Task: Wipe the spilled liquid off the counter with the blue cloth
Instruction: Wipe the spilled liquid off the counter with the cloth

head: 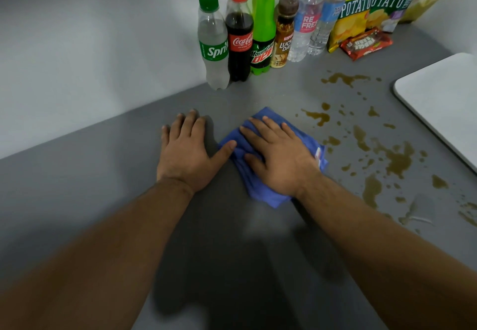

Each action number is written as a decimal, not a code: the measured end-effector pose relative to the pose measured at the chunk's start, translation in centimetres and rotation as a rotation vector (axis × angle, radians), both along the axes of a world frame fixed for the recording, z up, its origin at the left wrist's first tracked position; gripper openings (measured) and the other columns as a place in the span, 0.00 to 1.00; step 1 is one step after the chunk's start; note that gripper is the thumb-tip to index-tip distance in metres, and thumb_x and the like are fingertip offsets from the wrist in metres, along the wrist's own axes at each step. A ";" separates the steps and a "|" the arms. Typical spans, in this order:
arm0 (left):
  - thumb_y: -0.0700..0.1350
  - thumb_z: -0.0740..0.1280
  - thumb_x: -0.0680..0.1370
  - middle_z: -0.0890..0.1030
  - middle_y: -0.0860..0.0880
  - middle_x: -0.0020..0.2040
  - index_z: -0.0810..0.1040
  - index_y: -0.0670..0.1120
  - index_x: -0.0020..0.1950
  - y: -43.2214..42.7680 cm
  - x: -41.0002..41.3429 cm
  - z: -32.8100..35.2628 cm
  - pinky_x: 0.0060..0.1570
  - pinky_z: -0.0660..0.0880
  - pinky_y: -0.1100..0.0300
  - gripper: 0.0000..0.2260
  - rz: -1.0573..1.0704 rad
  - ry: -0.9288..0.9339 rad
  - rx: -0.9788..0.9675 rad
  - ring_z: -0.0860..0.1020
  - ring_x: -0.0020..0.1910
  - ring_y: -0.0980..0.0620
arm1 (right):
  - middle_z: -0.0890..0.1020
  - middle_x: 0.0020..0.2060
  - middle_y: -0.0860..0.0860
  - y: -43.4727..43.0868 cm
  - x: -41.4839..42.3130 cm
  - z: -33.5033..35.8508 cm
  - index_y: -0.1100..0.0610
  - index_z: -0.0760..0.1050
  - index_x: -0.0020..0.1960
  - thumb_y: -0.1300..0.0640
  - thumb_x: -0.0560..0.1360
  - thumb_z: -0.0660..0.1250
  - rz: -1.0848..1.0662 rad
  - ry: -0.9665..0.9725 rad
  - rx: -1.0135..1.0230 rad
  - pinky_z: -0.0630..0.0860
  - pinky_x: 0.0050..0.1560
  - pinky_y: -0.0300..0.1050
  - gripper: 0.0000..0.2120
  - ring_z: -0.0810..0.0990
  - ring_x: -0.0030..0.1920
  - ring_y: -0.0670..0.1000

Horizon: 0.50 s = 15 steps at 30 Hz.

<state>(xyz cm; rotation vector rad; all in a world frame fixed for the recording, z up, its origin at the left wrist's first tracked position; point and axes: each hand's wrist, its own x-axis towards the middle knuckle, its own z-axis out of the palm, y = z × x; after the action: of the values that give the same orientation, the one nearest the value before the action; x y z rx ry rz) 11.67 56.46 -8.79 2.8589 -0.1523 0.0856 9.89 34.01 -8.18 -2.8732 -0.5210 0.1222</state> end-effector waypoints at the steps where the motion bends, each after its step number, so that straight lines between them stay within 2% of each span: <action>1: 0.79 0.48 0.74 0.62 0.46 0.83 0.66 0.48 0.79 0.0 0.0 0.0 0.81 0.51 0.36 0.45 0.000 0.001 0.003 0.57 0.83 0.42 | 0.61 0.82 0.49 -0.7 0.3 0.0 0.46 0.59 0.82 0.38 0.81 0.51 -0.016 0.002 -0.012 0.49 0.81 0.59 0.31 0.55 0.82 0.55; 3: 0.78 0.48 0.74 0.61 0.46 0.83 0.65 0.48 0.79 0.0 0.0 0.0 0.81 0.51 0.36 0.45 -0.002 0.003 0.005 0.57 0.83 0.41 | 0.59 0.82 0.49 -1.2 1.5 0.0 0.46 0.58 0.83 0.38 0.82 0.49 -0.062 -0.001 -0.031 0.48 0.81 0.60 0.31 0.54 0.82 0.55; 9: 0.73 0.51 0.77 0.63 0.45 0.82 0.65 0.47 0.78 0.1 0.0 0.0 0.81 0.52 0.36 0.40 -0.012 -0.017 -0.001 0.57 0.82 0.41 | 0.57 0.83 0.50 1.7 4.1 0.0 0.47 0.56 0.83 0.41 0.84 0.52 -0.180 -0.002 -0.033 0.46 0.81 0.62 0.29 0.51 0.83 0.58; 15: 0.68 0.54 0.77 0.63 0.45 0.82 0.65 0.47 0.78 -0.1 -0.2 0.1 0.81 0.53 0.36 0.36 -0.007 0.011 0.019 0.57 0.82 0.40 | 0.59 0.82 0.50 2.0 -2.1 0.2 0.48 0.58 0.83 0.42 0.84 0.51 -0.154 0.002 0.005 0.48 0.81 0.61 0.28 0.52 0.82 0.57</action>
<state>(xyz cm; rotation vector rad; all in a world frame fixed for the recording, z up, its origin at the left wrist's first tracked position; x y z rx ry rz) 11.48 56.33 -8.66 2.8768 -0.1623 0.0673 7.81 36.00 -8.02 -2.8949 -0.2972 0.0990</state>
